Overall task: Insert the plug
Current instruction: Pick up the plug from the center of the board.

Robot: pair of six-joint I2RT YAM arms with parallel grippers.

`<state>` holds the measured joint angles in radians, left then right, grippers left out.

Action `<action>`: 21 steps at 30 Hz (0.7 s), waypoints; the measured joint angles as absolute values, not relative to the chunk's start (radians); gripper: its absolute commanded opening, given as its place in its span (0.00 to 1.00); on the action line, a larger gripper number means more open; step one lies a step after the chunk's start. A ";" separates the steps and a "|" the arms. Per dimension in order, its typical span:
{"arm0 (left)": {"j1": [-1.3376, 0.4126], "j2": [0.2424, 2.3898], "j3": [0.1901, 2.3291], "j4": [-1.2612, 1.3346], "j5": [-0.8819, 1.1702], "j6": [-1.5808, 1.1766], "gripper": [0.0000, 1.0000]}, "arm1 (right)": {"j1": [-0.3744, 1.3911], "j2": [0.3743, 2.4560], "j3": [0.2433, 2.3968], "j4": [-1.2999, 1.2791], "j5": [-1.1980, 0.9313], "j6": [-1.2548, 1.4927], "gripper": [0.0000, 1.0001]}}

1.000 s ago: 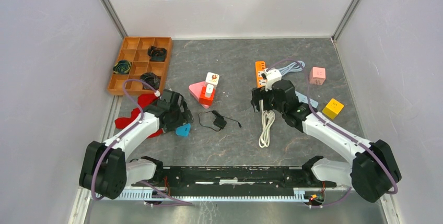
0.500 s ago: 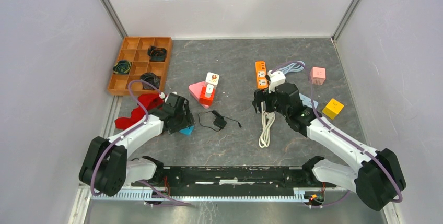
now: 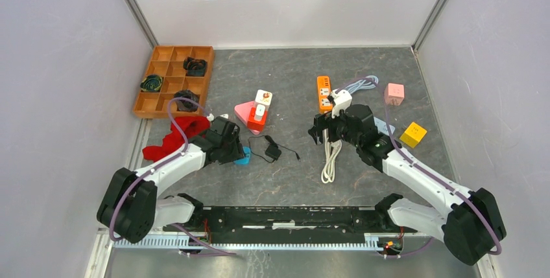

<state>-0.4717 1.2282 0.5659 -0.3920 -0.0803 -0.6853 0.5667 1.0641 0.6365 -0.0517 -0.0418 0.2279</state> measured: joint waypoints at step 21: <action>-0.508 1.207 0.567 -0.388 -0.072 -0.678 0.66 | 0.567 1.111 0.604 0.035 -0.173 0.232 0.87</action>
